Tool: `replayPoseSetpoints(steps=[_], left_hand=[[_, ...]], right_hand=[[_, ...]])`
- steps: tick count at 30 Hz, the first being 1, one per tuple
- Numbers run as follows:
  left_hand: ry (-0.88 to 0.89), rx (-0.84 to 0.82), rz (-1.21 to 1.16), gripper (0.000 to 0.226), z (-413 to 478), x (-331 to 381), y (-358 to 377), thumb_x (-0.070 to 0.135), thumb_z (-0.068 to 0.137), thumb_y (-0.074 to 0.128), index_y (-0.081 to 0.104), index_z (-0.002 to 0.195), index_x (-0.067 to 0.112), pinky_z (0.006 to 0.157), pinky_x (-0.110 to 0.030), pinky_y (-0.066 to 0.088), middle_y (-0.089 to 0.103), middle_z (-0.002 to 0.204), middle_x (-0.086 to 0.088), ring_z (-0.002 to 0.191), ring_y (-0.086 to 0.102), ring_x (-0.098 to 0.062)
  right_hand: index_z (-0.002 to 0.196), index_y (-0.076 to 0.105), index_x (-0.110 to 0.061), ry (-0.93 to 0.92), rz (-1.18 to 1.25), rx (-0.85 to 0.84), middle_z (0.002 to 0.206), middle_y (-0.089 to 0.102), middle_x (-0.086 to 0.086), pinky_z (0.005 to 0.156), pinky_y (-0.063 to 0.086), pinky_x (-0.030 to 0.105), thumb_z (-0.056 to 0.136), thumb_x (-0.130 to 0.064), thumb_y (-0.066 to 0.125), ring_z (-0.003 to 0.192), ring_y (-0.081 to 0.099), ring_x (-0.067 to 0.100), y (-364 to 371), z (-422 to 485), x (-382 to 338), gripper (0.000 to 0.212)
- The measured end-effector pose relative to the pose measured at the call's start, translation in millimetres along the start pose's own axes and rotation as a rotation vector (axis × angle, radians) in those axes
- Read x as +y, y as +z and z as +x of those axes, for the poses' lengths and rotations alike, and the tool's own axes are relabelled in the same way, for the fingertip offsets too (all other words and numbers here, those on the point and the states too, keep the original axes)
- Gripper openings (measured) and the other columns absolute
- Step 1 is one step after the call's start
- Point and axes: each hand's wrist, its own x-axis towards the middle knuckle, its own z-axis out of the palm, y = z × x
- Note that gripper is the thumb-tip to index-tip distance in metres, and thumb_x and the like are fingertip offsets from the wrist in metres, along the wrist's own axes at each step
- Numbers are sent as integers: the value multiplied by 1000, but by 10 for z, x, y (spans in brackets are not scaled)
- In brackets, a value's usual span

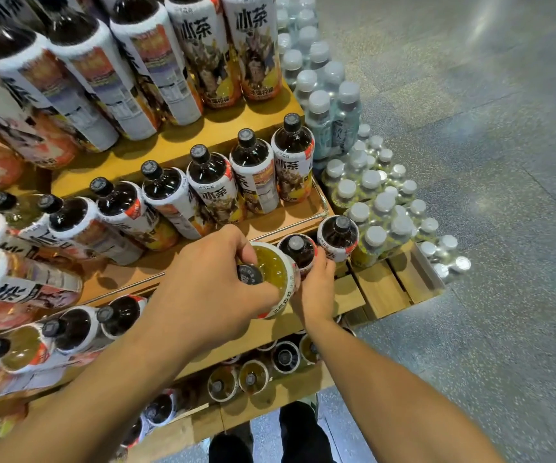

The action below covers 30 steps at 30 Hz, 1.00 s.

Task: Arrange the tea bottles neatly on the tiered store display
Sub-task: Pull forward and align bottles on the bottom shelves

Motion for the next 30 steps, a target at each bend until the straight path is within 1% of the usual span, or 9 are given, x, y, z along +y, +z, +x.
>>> replayPoseSetpoints(steps=[3, 6, 11, 16, 19, 21, 25, 27, 30], left_hand=[[22, 7, -9, 34, -32, -66, -9, 31, 58, 72, 47, 80, 31, 52, -45, 51, 64, 66, 2, 57, 60, -19], [42, 4, 20, 34, -81, -122, 0, 31, 59, 74, 46, 79, 30, 47, -33, 40, 58, 69, 5, 56, 49, -12], [68, -23, 32, 33, -167, -240, 11, 31, 63, 72, 43, 79, 30, 48, -28, 35, 56, 74, 5, 56, 47, -12], [19, -45, -8, 34, -282, -411, -31, 29, 64, 73, 43, 80, 30, 55, -37, 44, 56, 76, 5, 64, 55, -16], [25, -46, 5, 32, -355, -517, -109, 31, 67, 73, 44, 81, 31, 55, -30, 39, 52, 81, 10, 71, 49, -8], [35, -36, -3, 31, -421, -623, -167, 32, 68, 72, 45, 82, 30, 57, -29, 41, 51, 83, 10, 74, 48, -8], [40, -15, -50, 30, -633, -965, -306, 33, 70, 72, 48, 87, 27, 63, -29, 43, 50, 86, 11, 79, 47, -8], [37, 11, -86, 31, -777, -1197, -392, 33, 71, 73, 48, 87, 27, 62, -28, 41, 49, 88, 11, 80, 49, -10], [35, 43, -145, 30, -1007, -1635, -540, 33, 73, 72, 48, 89, 29, 61, -23, 38, 48, 92, 11, 81, 49, -10]], right_hand=[[153, 34, -13, 31, 199, 19, 151, 39, 10, 101, 46, 39, 99, 2, 50, 129, 53, 29, 24, -66, 6, 58], [125, 46, -18, 120, 495, 42, 126, 57, 10, 98, 52, 37, 91, -5, 69, 111, 61, 22, 11, -44, -14, 43], [120, 41, -17, 181, 411, -163, 96, 54, -5, 80, 41, 32, 93, -11, 66, 99, 59, 23, -118, -15, -5, 37], [133, 47, -23, -14, 185, -381, 127, 60, -3, 82, 50, 24, 90, -1, 61, 104, 58, 11, -351, -441, 16, 51], [142, 38, -48, -333, 106, -586, 141, 48, -22, 99, 49, 30, 78, -7, 76, 126, 48, -2, -492, -895, -88, 85], [143, 29, -60, -455, 64, -627, 142, 37, -37, 102, 41, 18, 70, -23, 85, 130, 38, -14, -535, -1153, -302, 100], [121, 35, -69, -507, 55, -555, 118, 36, -57, 81, 33, -4, 59, -50, 82, 108, 38, -31, -478, -1600, -930, 80], [108, 44, -60, -536, 59, -542, 105, 52, -47, 72, 36, -3, 67, -39, 79, 95, 46, -28, -344, -1802, -1170, 58], [101, 41, -61, -510, -20, -554, 104, 54, -29, 67, 37, 6, 82, -28, 74, 88, 51, -13, -16, -2111, -1402, 50]])
